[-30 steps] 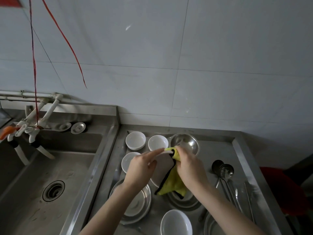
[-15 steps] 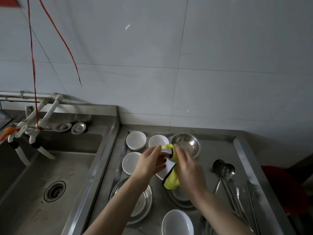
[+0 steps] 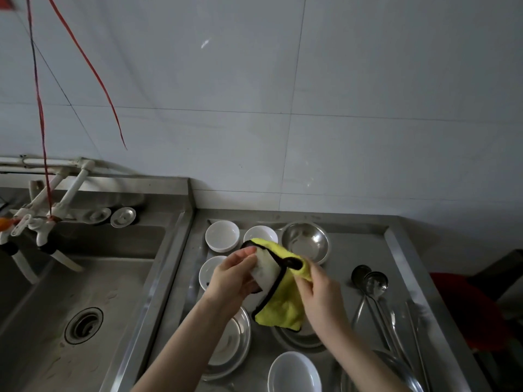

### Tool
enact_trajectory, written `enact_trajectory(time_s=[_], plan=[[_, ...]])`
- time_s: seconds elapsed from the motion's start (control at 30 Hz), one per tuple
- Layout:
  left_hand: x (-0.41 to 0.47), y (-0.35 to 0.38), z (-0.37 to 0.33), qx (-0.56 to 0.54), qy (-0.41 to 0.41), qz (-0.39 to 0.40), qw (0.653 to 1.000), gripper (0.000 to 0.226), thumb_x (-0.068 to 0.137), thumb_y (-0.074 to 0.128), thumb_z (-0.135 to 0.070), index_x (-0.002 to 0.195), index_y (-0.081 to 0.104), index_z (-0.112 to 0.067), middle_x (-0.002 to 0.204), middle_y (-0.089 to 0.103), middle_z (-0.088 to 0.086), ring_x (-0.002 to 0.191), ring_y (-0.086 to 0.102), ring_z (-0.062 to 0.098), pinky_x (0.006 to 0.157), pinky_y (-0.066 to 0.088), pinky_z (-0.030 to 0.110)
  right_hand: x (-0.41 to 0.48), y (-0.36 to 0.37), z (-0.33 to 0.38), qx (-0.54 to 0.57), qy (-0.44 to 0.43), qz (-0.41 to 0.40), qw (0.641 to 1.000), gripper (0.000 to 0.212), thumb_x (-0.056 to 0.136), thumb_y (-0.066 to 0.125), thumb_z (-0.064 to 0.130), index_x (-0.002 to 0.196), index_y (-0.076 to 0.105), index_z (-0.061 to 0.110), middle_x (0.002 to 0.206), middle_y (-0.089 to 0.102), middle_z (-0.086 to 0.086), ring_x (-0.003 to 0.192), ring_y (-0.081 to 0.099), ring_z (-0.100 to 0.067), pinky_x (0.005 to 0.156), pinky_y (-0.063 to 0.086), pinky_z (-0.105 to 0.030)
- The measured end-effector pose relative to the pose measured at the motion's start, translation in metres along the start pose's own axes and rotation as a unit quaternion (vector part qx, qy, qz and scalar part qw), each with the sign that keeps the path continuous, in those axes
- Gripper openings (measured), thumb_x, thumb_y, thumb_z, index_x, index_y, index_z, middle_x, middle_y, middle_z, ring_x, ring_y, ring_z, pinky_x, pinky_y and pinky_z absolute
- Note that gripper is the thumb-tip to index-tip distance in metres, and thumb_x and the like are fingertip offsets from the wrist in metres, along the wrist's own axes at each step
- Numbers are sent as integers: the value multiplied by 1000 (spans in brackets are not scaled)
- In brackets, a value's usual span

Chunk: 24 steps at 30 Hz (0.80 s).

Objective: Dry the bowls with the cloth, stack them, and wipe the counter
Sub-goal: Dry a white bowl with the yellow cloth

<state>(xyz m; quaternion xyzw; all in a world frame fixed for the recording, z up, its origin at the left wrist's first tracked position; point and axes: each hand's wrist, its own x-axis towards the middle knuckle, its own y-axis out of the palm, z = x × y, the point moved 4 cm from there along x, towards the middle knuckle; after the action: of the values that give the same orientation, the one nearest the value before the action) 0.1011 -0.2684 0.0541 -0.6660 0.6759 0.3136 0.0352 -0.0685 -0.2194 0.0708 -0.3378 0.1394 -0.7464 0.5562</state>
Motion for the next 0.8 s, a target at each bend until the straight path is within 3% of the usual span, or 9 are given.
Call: enact_trajectory(time_s=[0.1,0.17,0.3,0.4,0.47,0.57,0.63,0.73,0.8], plan=[[-2,-6,-5,-4,19,14,1000,23,94,60,-10,113,65,-21,86,64,6,73,63,19,59,55,32,-3,7,6,-13,-47,58,997,49,83,68,7,127,58,27,115,62,15,104,61,-3,86,47,-12],[-6,-3,-9,13,32,33,999,27,95,58,-10,118,63,-24,86,66,3,73,66,16,55,54,28,-6,14,18,13,-87,89,992,59,81,69,4,133,52,28,135,53,12,122,50,1,100,37,-9],[-14,1,-10,57,45,83,994,30,98,54,-12,127,57,-21,79,67,0,69,64,9,60,52,26,8,27,34,7,-145,111,983,52,87,60,11,137,50,21,148,41,8,139,30,-2,112,27,-18],[-20,0,-10,64,55,120,989,33,99,51,-10,130,55,-20,83,68,1,75,65,11,66,54,29,30,29,38,34,-102,146,983,40,92,58,19,132,55,23,139,51,11,131,40,2,108,32,-17],[-23,-1,-13,62,61,134,987,35,99,49,-9,131,54,-24,86,69,4,81,66,16,66,55,31,45,27,33,41,-38,180,982,31,94,56,32,124,59,29,119,66,8,110,59,-4,95,45,-21],[-22,-6,-20,34,62,115,991,39,96,53,-10,129,57,-31,93,64,13,86,65,24,66,57,34,54,20,19,87,76,195,974,22,95,52,40,104,65,25,88,68,3,83,63,-10,76,49,-25],[-18,-11,-27,-5,66,86,994,38,95,55,-10,123,61,-34,95,66,9,86,65,22,69,59,35,47,19,11,117,107,186,970,19,95,52,36,98,66,23,85,67,0,81,63,-12,73,48,-24],[-11,-17,-41,-30,82,74,993,34,96,52,-10,121,59,-32,86,72,-3,82,64,18,73,58,34,30,22,11,161,107,180,965,25,95,54,29,118,63,24,98,68,9,92,62,3,78,45,-13],[-9,-16,-46,-31,82,86,992,34,93,55,-12,122,58,-30,87,72,-2,82,64,18,72,59,34,29,23,14,156,99,144,972,30,95,56,24,124,60,18,99,69,7,93,61,3,75,43,-9]])
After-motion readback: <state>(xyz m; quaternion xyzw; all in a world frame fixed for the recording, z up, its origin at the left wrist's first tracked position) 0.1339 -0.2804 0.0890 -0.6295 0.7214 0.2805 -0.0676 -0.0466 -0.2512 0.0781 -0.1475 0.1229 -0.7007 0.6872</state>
